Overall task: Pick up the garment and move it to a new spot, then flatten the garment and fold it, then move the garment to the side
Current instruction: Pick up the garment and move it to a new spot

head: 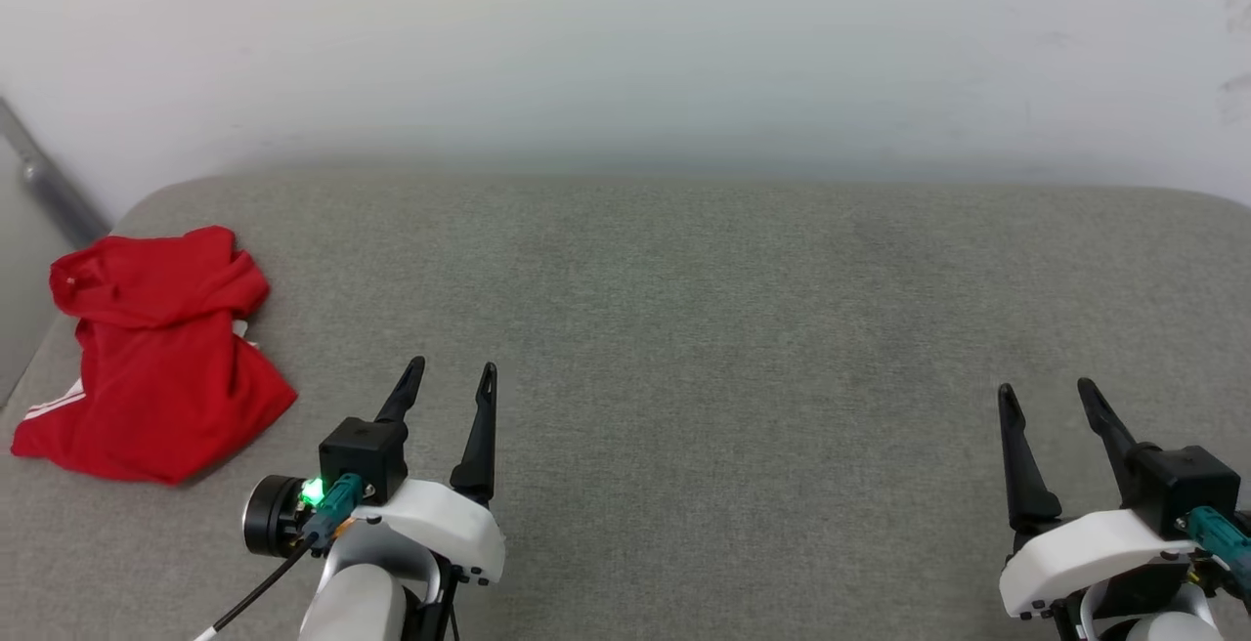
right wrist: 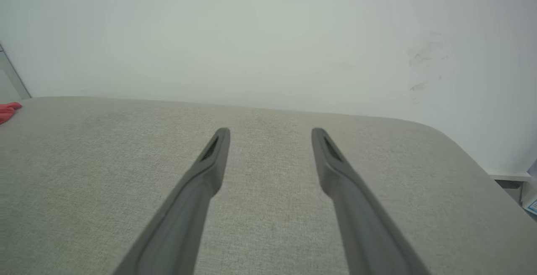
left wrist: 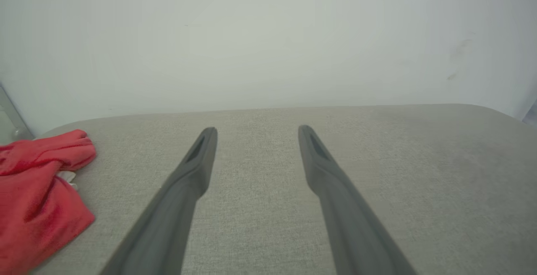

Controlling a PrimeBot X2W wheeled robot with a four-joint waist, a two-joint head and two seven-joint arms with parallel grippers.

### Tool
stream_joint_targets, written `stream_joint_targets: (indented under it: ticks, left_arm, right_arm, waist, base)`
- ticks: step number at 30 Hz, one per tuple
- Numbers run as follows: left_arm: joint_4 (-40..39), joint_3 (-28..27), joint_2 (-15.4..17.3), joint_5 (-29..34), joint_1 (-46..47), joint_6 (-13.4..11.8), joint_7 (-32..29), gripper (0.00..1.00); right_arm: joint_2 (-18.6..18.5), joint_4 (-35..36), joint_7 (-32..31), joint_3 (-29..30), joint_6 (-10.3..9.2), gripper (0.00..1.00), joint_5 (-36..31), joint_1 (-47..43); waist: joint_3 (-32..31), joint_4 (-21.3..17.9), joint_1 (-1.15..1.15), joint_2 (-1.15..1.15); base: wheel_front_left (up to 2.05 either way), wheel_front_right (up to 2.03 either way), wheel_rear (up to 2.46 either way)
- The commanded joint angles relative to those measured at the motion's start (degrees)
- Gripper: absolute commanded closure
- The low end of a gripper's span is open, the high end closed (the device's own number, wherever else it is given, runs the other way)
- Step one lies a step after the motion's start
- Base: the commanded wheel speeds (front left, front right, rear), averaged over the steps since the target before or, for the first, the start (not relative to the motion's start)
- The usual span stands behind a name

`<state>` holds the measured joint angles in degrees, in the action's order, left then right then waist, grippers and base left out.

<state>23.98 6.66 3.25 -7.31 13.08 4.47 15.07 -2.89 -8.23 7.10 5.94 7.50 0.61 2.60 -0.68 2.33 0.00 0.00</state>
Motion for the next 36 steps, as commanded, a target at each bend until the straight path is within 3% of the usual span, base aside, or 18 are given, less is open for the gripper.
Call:
stream_joint_targets:
  ticks: [1, 23, 30, 36]
  left_arm:
    - [0.2, -0.2, 0.4, -0.2, 0.7, -0.2, 0.1, 0.00]
    - [0.5, -1.8, 2.2, -1.6, 2.4, -1.1, 0.1, 0.00]
    - [0.0, -2.6, 2.6, -2.3, 1.7, -1.6, 0.1, 0.00]
    - [-0.2, -2.9, 2.7, -2.5, 1.8, -1.8, 0.1, 0.00]
  right_arm:
    - [0.0, 0.2, 0.3, -0.4, -0.02, 0.00, 0.2, 0.0]
    - [0.0, 1.7, -0.1, -5.9, -0.02, 0.00, 1.3, 1.5]
    - [0.0, 2.4, -0.3, -6.7, -0.03, 0.00, 1.1, 1.8]
    - [0.0, 2.7, -0.7, -7.0, -0.02, 0.00, 0.8, 1.8]
  waist:
    - [0.1, 1.4, 0.00, 0.00]
    - [1.5, 22.0, 0.00, 0.00]
    - [2.0, 26.0, 0.00, 0.00]
    - [2.4, 26.2, 0.00, 0.00]
  base:
    - [0.00, 0.00, 0.00]
    - [0.00, 0.00, 0.00]
    - [0.00, 0.00, 0.00]
    - [0.00, 0.00, 0.00]
